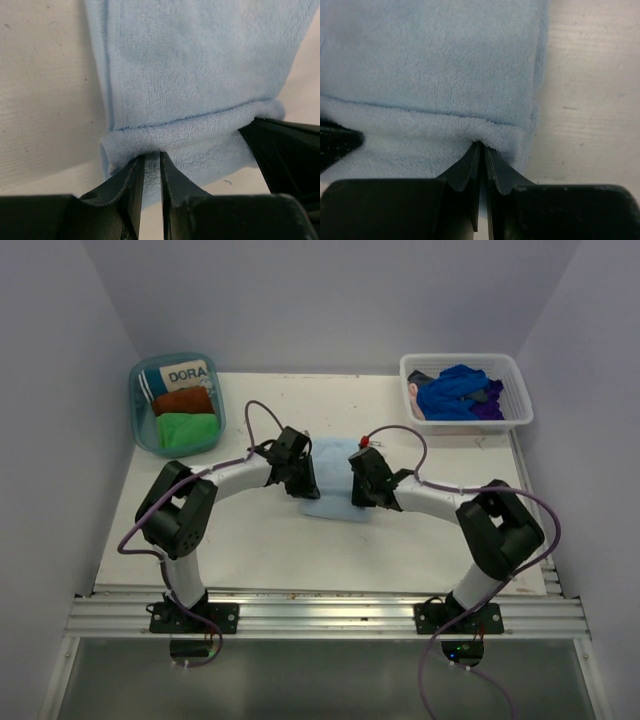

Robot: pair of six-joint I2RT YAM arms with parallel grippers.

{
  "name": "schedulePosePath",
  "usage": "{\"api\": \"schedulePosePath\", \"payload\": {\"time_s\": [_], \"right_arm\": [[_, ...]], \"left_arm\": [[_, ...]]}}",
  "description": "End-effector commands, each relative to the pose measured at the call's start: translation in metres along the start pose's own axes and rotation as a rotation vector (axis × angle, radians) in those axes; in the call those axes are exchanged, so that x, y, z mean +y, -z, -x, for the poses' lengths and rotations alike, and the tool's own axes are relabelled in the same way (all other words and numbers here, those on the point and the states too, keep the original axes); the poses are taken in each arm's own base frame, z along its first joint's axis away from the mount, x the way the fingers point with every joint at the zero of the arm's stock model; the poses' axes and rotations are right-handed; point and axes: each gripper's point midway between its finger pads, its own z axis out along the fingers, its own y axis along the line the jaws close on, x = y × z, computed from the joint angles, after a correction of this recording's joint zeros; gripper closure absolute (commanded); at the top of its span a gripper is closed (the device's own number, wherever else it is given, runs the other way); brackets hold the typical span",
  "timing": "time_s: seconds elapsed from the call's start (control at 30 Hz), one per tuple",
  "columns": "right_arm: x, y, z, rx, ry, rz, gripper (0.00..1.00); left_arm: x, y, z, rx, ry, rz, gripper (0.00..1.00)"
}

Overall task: Roll the towels
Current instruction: Roll the towel

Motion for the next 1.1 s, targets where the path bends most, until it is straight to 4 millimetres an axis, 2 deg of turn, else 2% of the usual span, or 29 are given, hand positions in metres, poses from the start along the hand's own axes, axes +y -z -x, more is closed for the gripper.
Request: {"api": "schedulePosePath", "payload": {"time_s": [0.0,0.07,0.2,0.3,0.33,0.43,0.47,0.6,0.73,0.8,0.9,1.03,1.07], "right_arm": [[0.007,0.019,-0.041,0.087,-0.01,0.031,0.91],[0.016,0.028,-0.055,0.098,0.002,0.057,0.91],[0.054,0.047,-0.077,0.123,0.02,0.149,0.91],[0.074,0.055,-0.085,0.138,0.062,0.199,0.91],[0.081,0.056,-0.081,0.132,0.072,0.208,0.91],[0.08,0.061,-0.067,0.093,0.103,0.178,0.91],[0.079,0.065,-0.057,0.053,0.104,0.17,0.91],[0.084,0.079,-0.032,-0.025,0.133,0.179,0.88],[0.085,0.081,-0.021,-0.053,0.155,0.159,0.87],[0.086,0.078,-0.019,-0.056,0.166,0.144,0.87],[0.08,0.067,-0.016,-0.065,0.165,0.104,0.86],[0.067,0.048,-0.029,-0.019,0.178,0.053,0.87],[0.066,0.045,-0.033,-0.01,0.181,0.053,0.87]], "left_arm": [[-0.004,0.01,0.02,-0.055,-0.027,-0.004,0.78],[-0.002,0.009,0.021,-0.054,-0.025,0.001,0.78],[-0.006,0.004,0.025,-0.043,-0.033,-0.015,0.78],[-0.015,0.002,0.031,-0.04,-0.042,-0.04,0.78],[-0.015,-0.003,0.029,-0.028,-0.041,-0.04,0.78],[-0.026,0.001,0.037,-0.03,-0.051,-0.066,0.79],[-0.03,0.005,0.041,-0.04,-0.058,-0.075,0.79],[-0.044,0.03,0.049,-0.073,-0.083,-0.108,0.78],[-0.05,0.05,0.053,-0.101,-0.092,-0.12,0.78],[-0.048,0.055,0.052,-0.103,-0.091,-0.113,0.78],[-0.039,0.053,0.048,-0.098,-0.083,-0.078,0.78],[-0.021,0.041,0.039,-0.075,-0.072,-0.034,0.78],[-0.01,0.034,0.031,-0.062,-0.062,-0.007,0.78]]}}
